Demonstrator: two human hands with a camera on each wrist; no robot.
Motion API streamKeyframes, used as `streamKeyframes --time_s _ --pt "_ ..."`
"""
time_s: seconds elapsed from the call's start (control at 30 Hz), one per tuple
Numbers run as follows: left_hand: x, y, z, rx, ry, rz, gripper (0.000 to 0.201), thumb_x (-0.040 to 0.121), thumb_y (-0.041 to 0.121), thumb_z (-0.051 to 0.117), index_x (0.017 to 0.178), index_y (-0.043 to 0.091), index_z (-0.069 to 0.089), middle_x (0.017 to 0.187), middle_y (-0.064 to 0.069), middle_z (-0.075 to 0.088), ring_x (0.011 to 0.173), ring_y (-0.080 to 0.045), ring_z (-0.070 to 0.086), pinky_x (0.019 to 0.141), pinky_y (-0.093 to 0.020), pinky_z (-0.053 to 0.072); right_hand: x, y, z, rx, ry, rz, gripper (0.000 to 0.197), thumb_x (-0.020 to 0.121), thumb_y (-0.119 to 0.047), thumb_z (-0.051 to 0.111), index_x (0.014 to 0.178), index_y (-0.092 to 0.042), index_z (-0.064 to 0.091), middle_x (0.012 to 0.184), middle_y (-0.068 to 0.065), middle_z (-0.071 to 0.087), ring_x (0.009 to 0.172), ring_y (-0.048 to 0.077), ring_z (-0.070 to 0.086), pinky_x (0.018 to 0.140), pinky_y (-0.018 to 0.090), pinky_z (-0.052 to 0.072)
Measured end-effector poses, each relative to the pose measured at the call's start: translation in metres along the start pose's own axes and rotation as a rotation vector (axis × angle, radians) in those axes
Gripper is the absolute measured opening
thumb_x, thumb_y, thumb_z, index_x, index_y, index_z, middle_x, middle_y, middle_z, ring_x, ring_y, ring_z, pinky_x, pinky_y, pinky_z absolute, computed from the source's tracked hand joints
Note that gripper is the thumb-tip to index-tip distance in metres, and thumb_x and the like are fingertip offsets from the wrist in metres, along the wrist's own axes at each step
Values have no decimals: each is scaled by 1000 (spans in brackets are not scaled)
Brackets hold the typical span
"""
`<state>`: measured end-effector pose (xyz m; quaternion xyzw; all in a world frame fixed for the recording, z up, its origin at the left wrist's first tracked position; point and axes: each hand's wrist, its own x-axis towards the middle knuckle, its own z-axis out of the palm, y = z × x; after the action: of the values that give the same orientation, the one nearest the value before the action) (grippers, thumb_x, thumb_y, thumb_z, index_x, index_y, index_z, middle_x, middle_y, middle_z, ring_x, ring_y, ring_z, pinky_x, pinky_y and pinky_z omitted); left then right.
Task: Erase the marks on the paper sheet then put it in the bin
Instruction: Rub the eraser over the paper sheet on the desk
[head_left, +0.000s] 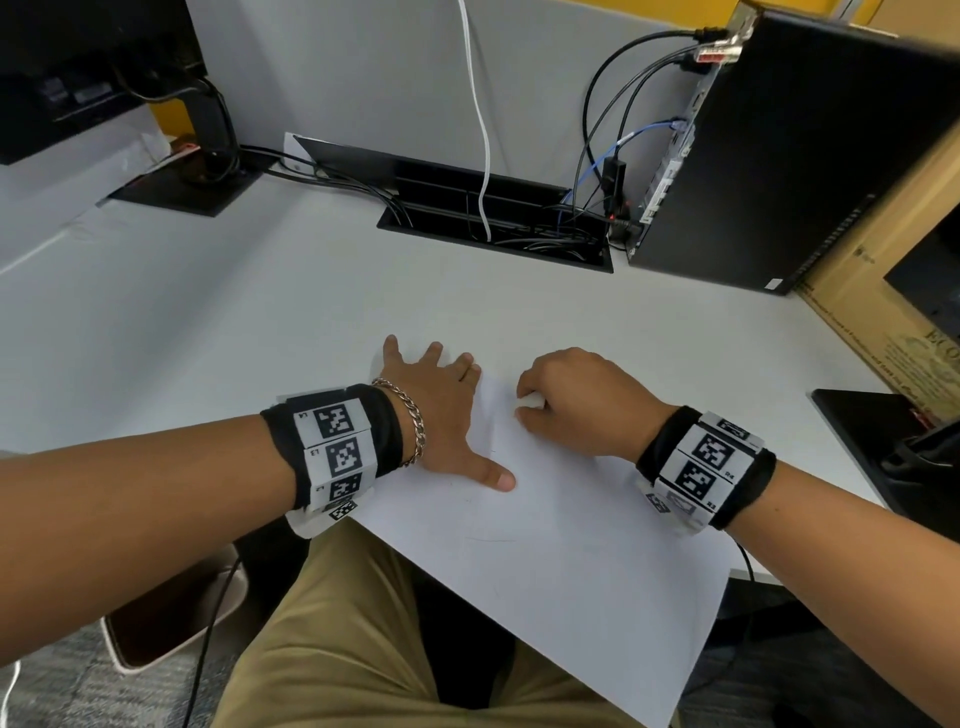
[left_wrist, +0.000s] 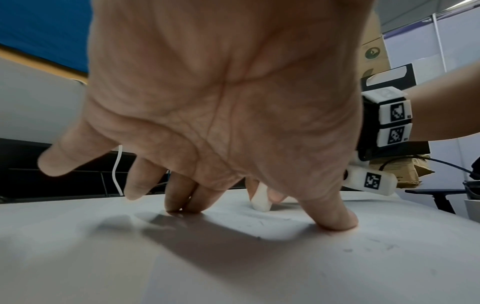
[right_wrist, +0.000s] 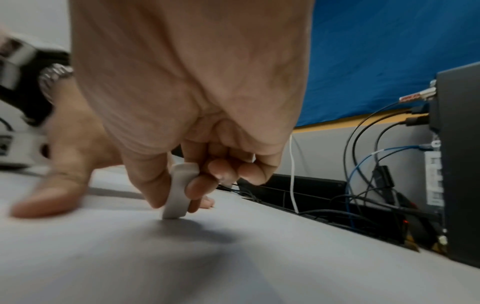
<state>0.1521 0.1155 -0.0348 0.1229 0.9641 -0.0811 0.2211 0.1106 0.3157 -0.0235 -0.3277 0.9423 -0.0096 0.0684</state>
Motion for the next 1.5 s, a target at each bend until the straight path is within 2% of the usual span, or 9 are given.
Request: streamKeyframes --time_s 0.1,0.3,0.43,0.63,0.93,1.13,1.3,1.43,1.5 --pt "1 1 -1 24 -3 -5 154 53 114 24 167 15 -7 176 1 -6 161 -35 -9 117 -78 -3 -6 -4 1 -20 -25 -96 29 93 -42 57 109 -23 72 95 -6 66 91 18 60 79 39 53" --pt "2 0 1 19 8 -3 154 52 114 20 167 15 -8 176 1 -6 161 -35 0 118 -77 -4 1 8 -1 -60 45 -19 32 94 -44 55 115 -26 72 106 -9 68 102 18 61 82 32 43" --pt "2 1 0 36 11 -4 154 53 114 21 167 14 -6 176 -1 -4 161 -36 4 118 -76 -4 -5 -1 4 -55 4 -116 31 94 -43 57 114 -25 72 102 -9 68 99 17 59 83 34 46" --pt "0 2 -2 43 1 -5 153 54 114 20 167 14 -7 176 -1 -5 161 -36 3 117 -77 -5 3 14 2 -82 62 -4 31 94 -46 53 112 -28 71 105 -10 68 103 18 59 84 34 40" --pt "0 1 -2 34 5 -4 154 53 114 21 167 14 -7 176 -1 -5 161 -36 3 117 -77 -6 1 14 2 -102 66 -6 34 96 -47 51 115 -28 71 106 -10 68 104 18 58 85 35 38" --pt "0 1 -2 24 9 -7 155 52 114 23 167 15 -6 176 -1 -3 161 -36 5 117 -77 -6 -12 -6 7 -153 54 -155 28 96 -44 53 106 -27 71 89 -13 58 93 15 54 78 33 29" --pt "1 2 -1 27 5 -3 154 53 114 22 167 15 -8 176 -1 -5 161 -36 4 117 -77 -6 -3 6 -1 -126 80 -39 29 96 -46 52 109 -29 71 98 -12 64 101 16 55 84 36 33" --pt "1 1 0 12 6 -7 155 52 114 24 167 14 -7 176 -1 -4 161 -36 5 118 -76 -4 -13 -9 6 -144 65 -151 26 96 -44 53 105 -28 70 84 -14 49 88 13 47 79 33 28" --pt "1 0 0 10 1 -4 155 52 114 24 167 14 -7 176 -1 -5 161 -36 4 118 -76 -4 -11 -7 3 -145 52 -150 27 96 -45 53 107 -29 71 85 -15 52 86 11 44 79 33 28"
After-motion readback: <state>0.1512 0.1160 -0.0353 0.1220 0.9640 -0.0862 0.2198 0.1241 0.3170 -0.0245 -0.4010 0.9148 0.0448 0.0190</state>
